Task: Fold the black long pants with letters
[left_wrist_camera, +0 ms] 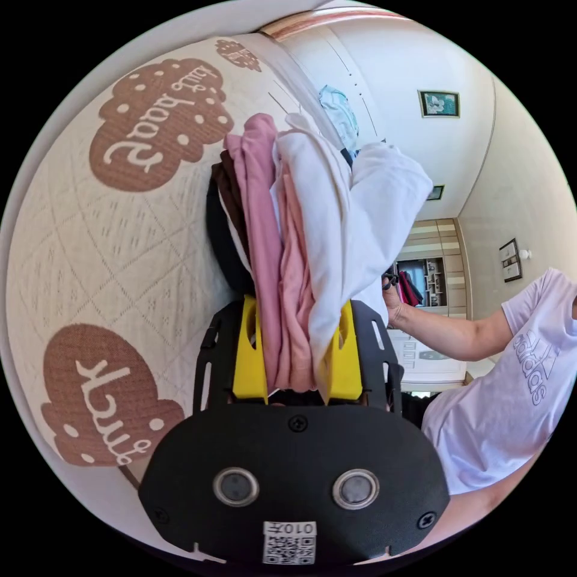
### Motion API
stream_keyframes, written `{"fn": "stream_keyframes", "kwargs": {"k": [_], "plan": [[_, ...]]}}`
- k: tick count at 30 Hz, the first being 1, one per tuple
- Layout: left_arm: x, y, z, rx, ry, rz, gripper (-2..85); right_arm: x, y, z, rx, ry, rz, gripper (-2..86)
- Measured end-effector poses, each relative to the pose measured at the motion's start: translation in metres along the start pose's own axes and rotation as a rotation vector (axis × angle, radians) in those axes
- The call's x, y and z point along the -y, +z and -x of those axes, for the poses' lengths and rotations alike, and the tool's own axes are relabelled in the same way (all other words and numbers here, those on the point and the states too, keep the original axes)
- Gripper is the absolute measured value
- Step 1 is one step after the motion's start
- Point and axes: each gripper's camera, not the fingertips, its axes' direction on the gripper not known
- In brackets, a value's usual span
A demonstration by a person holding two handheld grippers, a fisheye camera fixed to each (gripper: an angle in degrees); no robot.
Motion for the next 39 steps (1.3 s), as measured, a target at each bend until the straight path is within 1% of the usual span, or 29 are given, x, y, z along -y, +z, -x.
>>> {"fn": "stream_keyframes", "kwargs": {"k": [4,7,11,13,14,19,24,29,32,35,37,39], "plan": [[0.014,-0.004,-0.030,0.047,0.026,0.007,14.3,-0.021,-0.014,0.005,0.101,-0.057,-0.073,13.7],[0.026,-0.008,-0.056,0.065,0.069,0.001,14.8,-0.035,-0.028,0.013,0.137,-0.091,-0.120,13.8],[0.063,-0.013,-0.096,0.083,0.147,0.018,15.3,-0.047,-0.050,0.026,0.162,-0.127,-0.176,13.8],[0.090,-0.014,-0.117,0.107,0.198,0.042,15.4,-0.051,-0.069,0.030,0.181,-0.144,-0.237,13.9],[0.112,-0.014,-0.130,0.124,0.239,0.065,15.5,-0.051,-0.074,0.031,0.186,-0.151,-0.255,13.9],[0.219,-0.003,-0.180,0.193,0.417,0.143,15.8,-0.039,-0.123,0.023,0.212,-0.221,-0.460,13.9],[0.332,0.024,-0.261,0.287,0.639,0.232,15.7,-0.032,-0.176,0.016,0.229,-0.303,-0.645,14.0],[0.428,0.055,-0.334,0.294,0.817,0.282,15.0,-0.024,-0.249,0.027,0.162,-0.381,-0.800,14.1],[0.480,0.066,-0.362,0.268,0.875,0.246,14.3,-0.010,-0.300,0.038,0.097,-0.409,-0.848,14.3],[0.528,0.067,-0.340,0.213,0.803,0.192,14.1,0.031,-0.340,0.043,0.029,-0.385,-0.801,14.4],[0.550,0.066,-0.304,0.188,0.738,0.157,14.1,0.084,-0.354,0.034,-0.027,-0.348,-0.689,14.6],[0.572,0.067,-0.228,0.156,0.588,0.123,14.3,0.132,-0.350,0.012,-0.036,-0.274,-0.585,14.7]]}}
